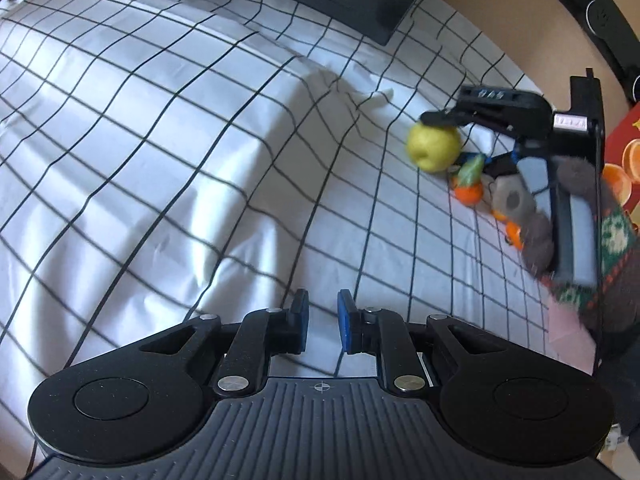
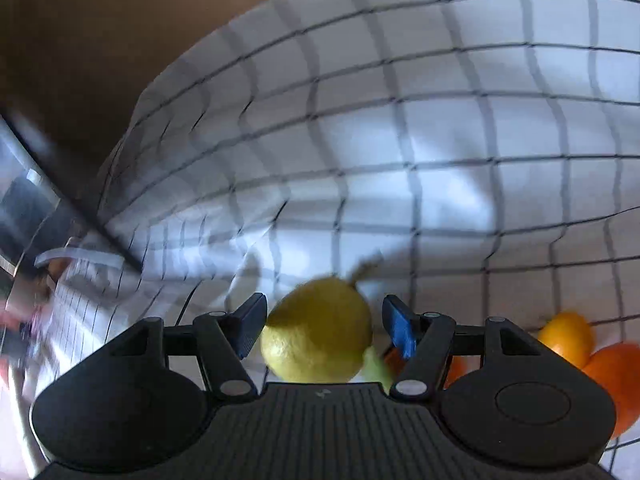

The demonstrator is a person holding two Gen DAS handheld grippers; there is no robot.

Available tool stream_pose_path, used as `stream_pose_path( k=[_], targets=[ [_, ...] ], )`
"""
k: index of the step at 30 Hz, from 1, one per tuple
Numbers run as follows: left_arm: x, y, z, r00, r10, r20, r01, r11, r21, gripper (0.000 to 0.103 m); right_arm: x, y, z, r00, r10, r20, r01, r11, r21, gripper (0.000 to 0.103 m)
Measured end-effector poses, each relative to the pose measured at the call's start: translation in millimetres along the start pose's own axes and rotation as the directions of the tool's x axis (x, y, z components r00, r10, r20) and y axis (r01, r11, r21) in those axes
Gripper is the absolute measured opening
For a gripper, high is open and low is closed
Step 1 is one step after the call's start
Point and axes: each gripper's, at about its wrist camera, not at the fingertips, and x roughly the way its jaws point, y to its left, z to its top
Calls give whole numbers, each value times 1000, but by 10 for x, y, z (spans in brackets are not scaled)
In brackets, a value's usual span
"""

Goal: Organize fruits
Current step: 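Grasp the green pear on the cloth with the right gripper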

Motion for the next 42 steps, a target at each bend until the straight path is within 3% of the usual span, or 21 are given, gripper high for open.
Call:
stream_pose_path(
  k=[6, 9, 10, 11, 15, 17, 19, 20, 26, 30, 35, 37, 39, 42],
  targets=[
    [44, -105, 60, 1000, -22, 1, 22, 999, 29, 18, 2, 313, -244, 999, -41, -18, 36, 972, -232, 58],
    [72, -135, 48, 1000, -27, -8, 27, 999, 40, 18, -6, 401, -325, 998, -59, -6, 55, 951, -304, 50],
    [84, -139, 44, 1000, -26, -12, 26, 999, 40, 18, -24, 433, -364, 999, -53, -8, 47, 941, -336, 40],
    [95, -145, 43, 1000, -23, -15, 24, 999, 39, 18, -39, 469, -397, 998, -64, -9, 56, 927, -371, 39],
    [102, -190, 43, 1000, 3, -23, -2, 999, 53, 18, -127, 545, -489, 995, -98, 14, 93, 880, -465, 39],
    [85, -211, 32, 999, 33, -26, -32, 997, 65, 18, -243, 592, -498, 994, -95, 59, 112, 861, -496, 53],
    [66, -231, 18, 997, 71, -22, -69, 994, 83, 18, -310, 694, -503, 988, -96, 118, 145, 828, -542, 67],
    [52, -242, 10, 996, 92, -18, -90, 991, 95, 18, -312, 762, -505, 985, -103, 140, 165, 802, -574, 69],
    [-16, -245, -36, 993, 117, -18, -114, 986, 119, 18, 28, 1210, -635, 979, -143, 147, 205, 646, -735, 71],
    [-58, -244, -60, 993, 116, -17, -113, 985, 129, 18, 235, 1375, -734, 955, -177, 237, 296, 552, -779, 71],
    [-67, -261, -64, 994, 108, -17, -104, 985, 139, 18, 269, 1303, -679, 945, -213, 246, 323, 517, -793, 63],
    [-57, -290, -58, 995, 101, -17, -98, 985, 144, 18, 210, 1218, -637, 950, -217, 226, 309, 540, -783, 57],
    [-41, -334, -50, 996, 89, -16, -85, 984, 157, 18, 108, 1115, -590, 960, -205, 189, 275, 591, -758, 57],
    [6, -412, -38, 997, 68, -21, -63, 982, 179, 18, -41, 998, -602, 966, -197, 169, 257, 631, -732, 56]
  ],
)
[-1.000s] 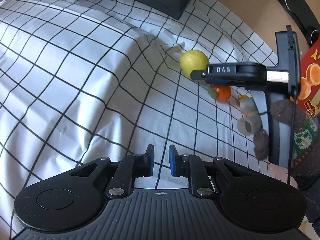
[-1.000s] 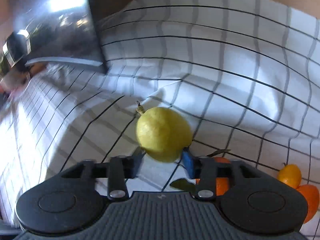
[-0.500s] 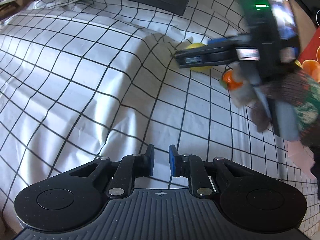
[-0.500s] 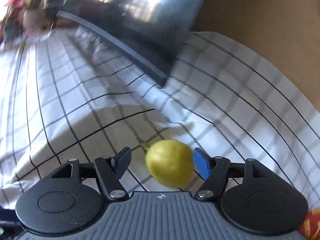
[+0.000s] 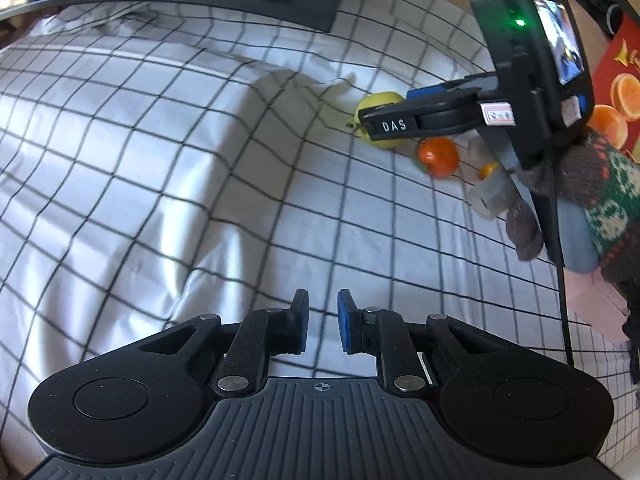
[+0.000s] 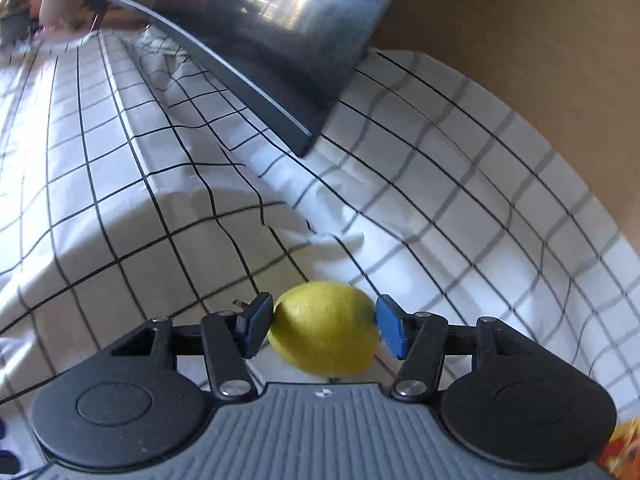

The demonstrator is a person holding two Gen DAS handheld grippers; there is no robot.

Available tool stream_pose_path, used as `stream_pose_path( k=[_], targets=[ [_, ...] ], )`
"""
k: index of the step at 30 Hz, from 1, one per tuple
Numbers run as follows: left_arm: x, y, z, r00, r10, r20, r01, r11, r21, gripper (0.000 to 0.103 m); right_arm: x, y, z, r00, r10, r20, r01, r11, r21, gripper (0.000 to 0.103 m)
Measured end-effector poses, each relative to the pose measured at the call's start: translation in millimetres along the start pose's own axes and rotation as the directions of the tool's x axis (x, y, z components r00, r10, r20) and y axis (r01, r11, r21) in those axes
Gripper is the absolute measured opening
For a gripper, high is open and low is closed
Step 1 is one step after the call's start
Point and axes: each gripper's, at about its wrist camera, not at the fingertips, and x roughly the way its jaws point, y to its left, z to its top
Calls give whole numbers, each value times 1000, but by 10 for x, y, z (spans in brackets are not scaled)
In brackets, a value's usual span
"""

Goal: Organize fruits
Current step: 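Grasp the green pear on the cloth with the right gripper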

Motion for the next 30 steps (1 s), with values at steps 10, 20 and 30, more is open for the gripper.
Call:
stream_pose_path(
  k=[10, 20, 30],
  targets=[
    [100, -128, 88, 996, -83, 42, 81, 996, 38, 18, -302, -478, -399, 1000, 4, 10, -6, 979, 202, 45],
    [247, -300, 554, 982, -128, 140, 103, 980, 172, 18, -290, -630, -459, 999, 6, 41, -16, 970, 243, 45],
    [329, -107, 546, 989, -110, 99, 105, 993, 62, 18, -309, -589, -431, 982, 167, 87, -184, 948, 259, 56]
  ],
)
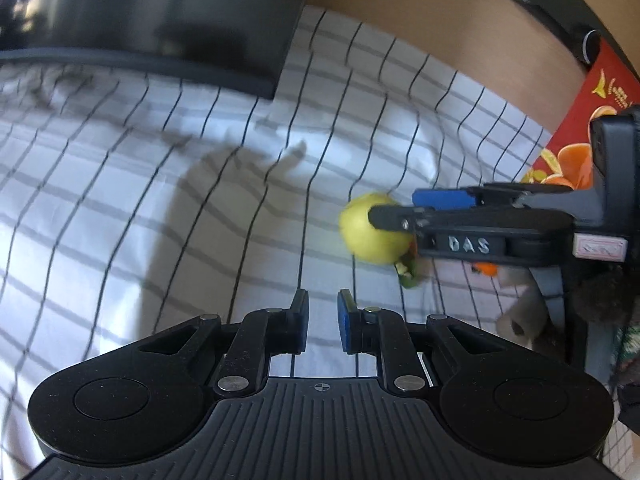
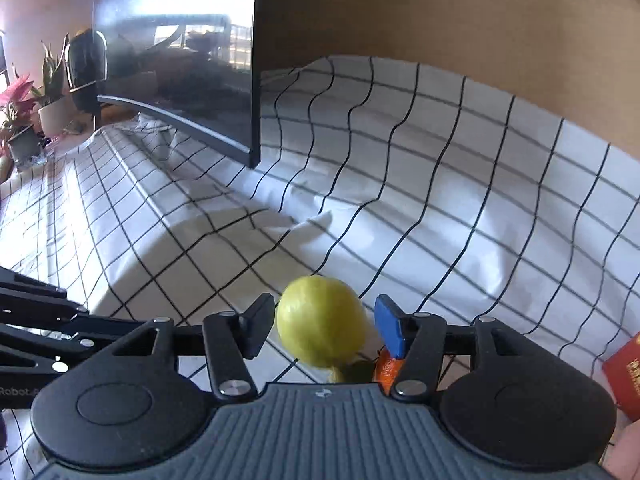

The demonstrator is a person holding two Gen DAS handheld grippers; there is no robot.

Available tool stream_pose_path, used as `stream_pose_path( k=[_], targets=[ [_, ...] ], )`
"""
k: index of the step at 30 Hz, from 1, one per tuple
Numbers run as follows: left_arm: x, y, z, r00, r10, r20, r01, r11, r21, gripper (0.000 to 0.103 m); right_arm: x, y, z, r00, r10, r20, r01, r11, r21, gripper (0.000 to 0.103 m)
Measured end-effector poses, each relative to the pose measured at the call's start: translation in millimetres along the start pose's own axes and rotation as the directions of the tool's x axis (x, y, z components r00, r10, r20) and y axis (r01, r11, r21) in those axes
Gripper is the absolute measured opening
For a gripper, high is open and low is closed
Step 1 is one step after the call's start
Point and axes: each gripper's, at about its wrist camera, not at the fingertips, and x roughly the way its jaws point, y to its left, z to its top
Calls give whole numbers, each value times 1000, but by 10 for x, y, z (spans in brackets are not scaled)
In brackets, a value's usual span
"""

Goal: Organize fruits
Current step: 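Grasp the green pear on the cloth with the right gripper, then carry the green pear with the right gripper and set it on the cloth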

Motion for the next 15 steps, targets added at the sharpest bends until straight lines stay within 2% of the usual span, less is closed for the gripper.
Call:
stream_pose_path(
  k=[1, 2, 5, 11, 15],
  targets=[
    [2, 11, -38, 1000, 0, -9, 0, 1000, -9, 18, 46, -1, -15, 1000, -6, -10, 6, 1000, -2, 56],
    [-6, 19, -71, 1000, -1, -14, 1, 1000, -16, 18, 84, 0, -29, 1000, -1, -18, 1, 1000, 0, 64],
    [-47, 46, -165, 1000, -6, -22, 6, 999, -37, 18, 167, 9, -69, 999, 21, -32, -21, 1000, 7, 70],
    [-134, 118, -272, 1000, 3, -11, -4, 997, -79, 18, 291, 170, -158, 996, 21, -85, -25, 999, -39, 70],
    [-217, 137, -313, 1000, 16, -12, -17, 997, -76, 18, 354, 225, -141, 997, -42, -68, 39, 998, -39, 67]
  ],
)
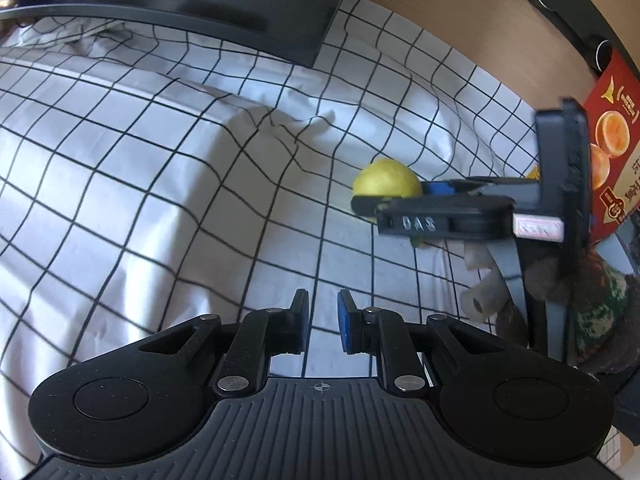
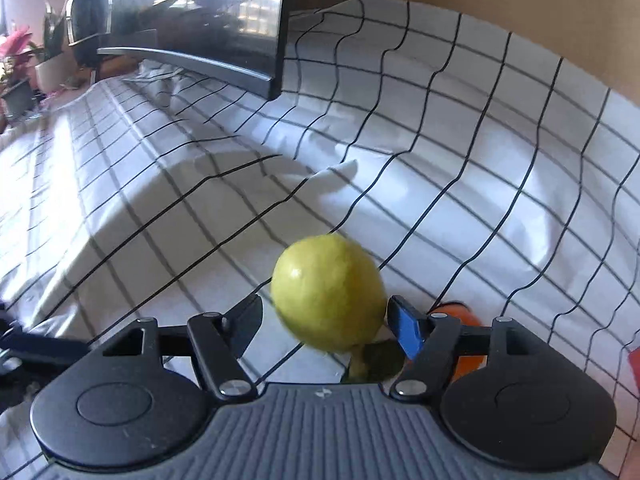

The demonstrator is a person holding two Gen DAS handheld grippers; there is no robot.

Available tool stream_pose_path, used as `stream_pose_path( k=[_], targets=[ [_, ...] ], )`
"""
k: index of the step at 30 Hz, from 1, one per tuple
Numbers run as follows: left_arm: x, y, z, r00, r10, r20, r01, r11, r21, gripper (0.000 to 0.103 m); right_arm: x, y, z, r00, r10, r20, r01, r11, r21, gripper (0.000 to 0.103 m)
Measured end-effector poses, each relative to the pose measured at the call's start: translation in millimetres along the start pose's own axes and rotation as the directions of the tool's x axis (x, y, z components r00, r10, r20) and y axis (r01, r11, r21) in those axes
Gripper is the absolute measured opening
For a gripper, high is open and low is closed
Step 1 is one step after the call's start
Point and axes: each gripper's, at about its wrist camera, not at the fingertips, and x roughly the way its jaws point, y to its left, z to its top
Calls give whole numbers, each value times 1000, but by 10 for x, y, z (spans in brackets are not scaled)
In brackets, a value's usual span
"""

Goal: Organize fruits
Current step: 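Carry the green pear with the right gripper and set it on the cloth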

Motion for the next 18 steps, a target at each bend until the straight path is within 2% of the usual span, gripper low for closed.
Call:
stream_pose_path(
  k=[1, 4, 8, 13, 18],
  targets=[
    [-23, -7, -7, 1000, 3, 1, -3, 1000, 4, 18, 24, -3, 20, 1000, -15, -11, 16, 1000, 12, 63],
    [-91, -43, -23, 1000, 8, 5, -8, 1000, 20, 18, -9, -21, 23, 999, -16, -38, 17, 999, 43, 63],
    [-129, -131, -60, 1000, -13, 3, 13, 998, 54, 18, -304, -47, -129, 997, 42, -66, -35, 994, 107, 63],
    [-42, -286, -113, 996, -89, -16, 90, 993, 80, 18, -925, 24, -607, 990, 22, -143, -15, 999, 50, 63],
    [89, -581, -165, 980, -191, -56, 197, 972, 126, 18, -1364, 60, -1130, 964, -54, -261, 47, 998, -33, 63]
  ],
)
